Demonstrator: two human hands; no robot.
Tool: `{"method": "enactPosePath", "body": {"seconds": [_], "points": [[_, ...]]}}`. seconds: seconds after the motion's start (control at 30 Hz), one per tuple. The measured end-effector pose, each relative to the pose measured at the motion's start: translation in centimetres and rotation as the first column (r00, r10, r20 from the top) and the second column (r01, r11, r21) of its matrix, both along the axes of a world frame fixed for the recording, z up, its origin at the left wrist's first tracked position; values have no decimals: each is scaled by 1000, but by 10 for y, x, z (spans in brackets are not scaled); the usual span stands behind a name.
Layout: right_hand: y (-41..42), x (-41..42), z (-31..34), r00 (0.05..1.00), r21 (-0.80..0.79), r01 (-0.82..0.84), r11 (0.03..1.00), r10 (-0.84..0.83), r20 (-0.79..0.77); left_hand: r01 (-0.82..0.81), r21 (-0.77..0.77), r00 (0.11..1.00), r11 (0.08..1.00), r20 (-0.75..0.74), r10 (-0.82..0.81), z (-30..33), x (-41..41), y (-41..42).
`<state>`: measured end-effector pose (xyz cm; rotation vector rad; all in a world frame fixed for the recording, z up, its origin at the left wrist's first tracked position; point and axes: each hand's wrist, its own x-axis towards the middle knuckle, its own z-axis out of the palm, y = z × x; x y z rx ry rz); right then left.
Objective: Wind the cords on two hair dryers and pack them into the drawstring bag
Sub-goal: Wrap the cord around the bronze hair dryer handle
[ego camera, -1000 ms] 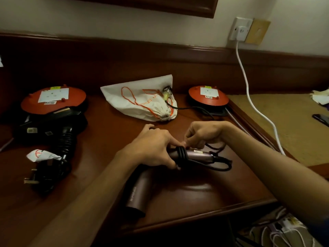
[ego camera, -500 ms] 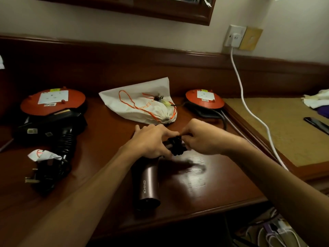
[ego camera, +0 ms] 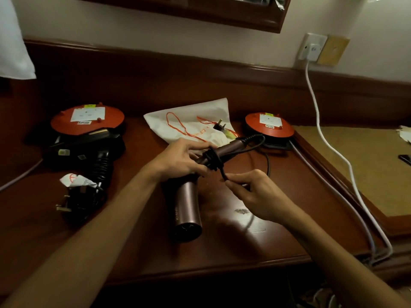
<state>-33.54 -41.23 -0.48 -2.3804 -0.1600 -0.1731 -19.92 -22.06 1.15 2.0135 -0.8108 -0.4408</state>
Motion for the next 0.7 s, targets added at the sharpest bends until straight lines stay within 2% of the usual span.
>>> {"method": "enactPosePath", "body": {"seconds": [0.17,0.4,0.6,0.7], "points": [[-20,14,-24,1000,7,15,1000,-15,-5,23,10,1000,1000,21,-24,-5,-3,-1],[-34,35,-36,993,-43,40,998,-44,-110,-1,148,984,989,174,-25,-16,-4,1],[-33,32,-23,991,-9,-133,991,133,-33,-26,104,992,994,129,12,-16,6,1],[-32,11,-23,990,-7,-133,991,133,-40,-12,68,996,998,84,6,-17,16,4]]}}
